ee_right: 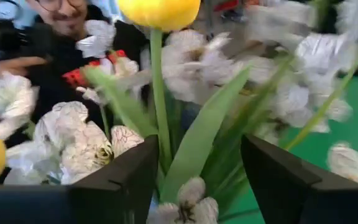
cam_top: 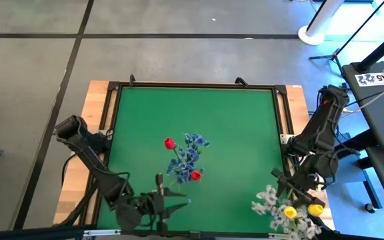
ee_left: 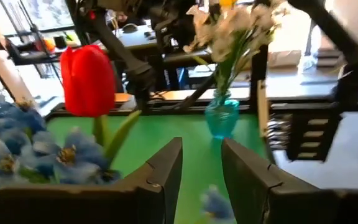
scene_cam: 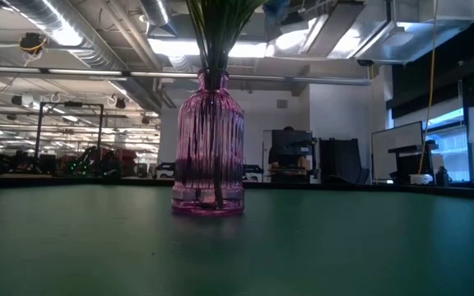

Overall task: Sort flowers into vase by color
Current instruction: Put the yellow flower into the blue vase

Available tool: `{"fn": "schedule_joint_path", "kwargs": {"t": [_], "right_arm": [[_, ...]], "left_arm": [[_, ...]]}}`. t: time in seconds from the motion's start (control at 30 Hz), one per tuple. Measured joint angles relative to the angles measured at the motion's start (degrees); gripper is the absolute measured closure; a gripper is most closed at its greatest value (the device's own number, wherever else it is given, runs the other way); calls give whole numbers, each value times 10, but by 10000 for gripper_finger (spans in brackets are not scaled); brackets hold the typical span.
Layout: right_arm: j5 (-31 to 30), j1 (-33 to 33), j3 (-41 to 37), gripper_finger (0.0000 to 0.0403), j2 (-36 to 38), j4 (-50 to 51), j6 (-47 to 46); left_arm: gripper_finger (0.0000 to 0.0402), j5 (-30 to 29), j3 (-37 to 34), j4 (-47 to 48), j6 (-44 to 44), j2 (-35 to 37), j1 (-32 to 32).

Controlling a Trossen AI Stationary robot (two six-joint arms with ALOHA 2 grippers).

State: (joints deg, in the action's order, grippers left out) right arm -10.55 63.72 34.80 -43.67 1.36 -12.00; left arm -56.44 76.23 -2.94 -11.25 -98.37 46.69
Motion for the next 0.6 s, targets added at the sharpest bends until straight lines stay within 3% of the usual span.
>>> {"fn": "schedule_joint_path", "kwargs": {"t": [0.23, 0.3, 0.5, 0.6], "right_arm": [[-56, 0, 100, 169, 22, 183, -73], [-65, 0, 133, 169, 25, 250, -116], [-64, 0, 223, 168, 24, 423, -297], [-91, 0, 272, 168, 24, 515, -360]], "left_arm": [[294, -20, -1, 85, 12, 31, -50], [294, -45, -1, 125, 8, 65, -55], [294, -47, -2, 297, -64, 188, -33], [294, -44, -37, 336, -77, 245, -19]]}}
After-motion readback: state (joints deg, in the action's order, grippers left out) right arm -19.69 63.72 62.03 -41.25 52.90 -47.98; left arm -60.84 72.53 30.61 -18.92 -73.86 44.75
